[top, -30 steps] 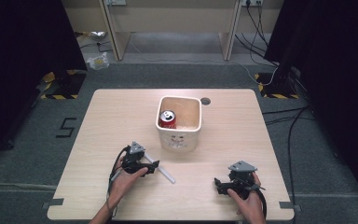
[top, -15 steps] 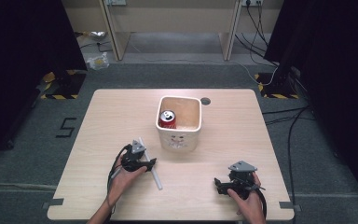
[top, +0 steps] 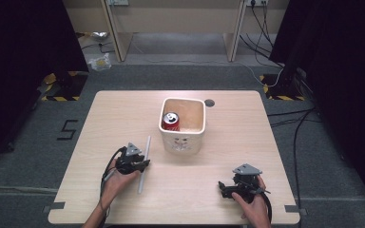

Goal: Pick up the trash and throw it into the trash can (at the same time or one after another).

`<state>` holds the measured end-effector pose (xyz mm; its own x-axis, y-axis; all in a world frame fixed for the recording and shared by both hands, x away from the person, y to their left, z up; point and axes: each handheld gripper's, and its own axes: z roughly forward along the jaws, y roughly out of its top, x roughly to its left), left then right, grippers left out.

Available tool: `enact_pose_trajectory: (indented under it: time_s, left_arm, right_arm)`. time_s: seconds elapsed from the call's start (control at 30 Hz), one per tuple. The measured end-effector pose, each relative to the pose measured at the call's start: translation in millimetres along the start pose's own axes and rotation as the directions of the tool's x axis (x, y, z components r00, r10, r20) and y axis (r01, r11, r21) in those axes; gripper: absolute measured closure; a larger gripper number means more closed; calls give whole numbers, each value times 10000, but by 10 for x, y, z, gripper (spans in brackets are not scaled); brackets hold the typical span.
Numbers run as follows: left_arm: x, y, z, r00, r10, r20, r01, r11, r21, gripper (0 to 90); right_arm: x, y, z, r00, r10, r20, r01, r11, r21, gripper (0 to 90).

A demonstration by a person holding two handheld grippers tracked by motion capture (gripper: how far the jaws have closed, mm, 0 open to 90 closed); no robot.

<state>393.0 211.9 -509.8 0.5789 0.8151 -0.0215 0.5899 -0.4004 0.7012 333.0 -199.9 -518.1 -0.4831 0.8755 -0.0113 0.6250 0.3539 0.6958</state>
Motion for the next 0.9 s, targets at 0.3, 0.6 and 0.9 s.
enact_pose_trajectory:
  time_s: [0.3,0.6,0.9]
  left_arm:
    - [111,-11,-55,9998,-148,-92,151,9993,335,703]
    - [160,-37,-52,9996,-242,-108,243,9997,74,794]
    - [246,-43,-72,9986,-532,-75,532,9986,-80,796]
  right_arm:
    - [1,-1,-1,10000,-22,-6,22,10000,12,5]
    - [1,-1,-1,10000,-20,-15,20,10000,4,5]
    - [0,-1,-1,10000,-27,-23,27,10000,3,5]
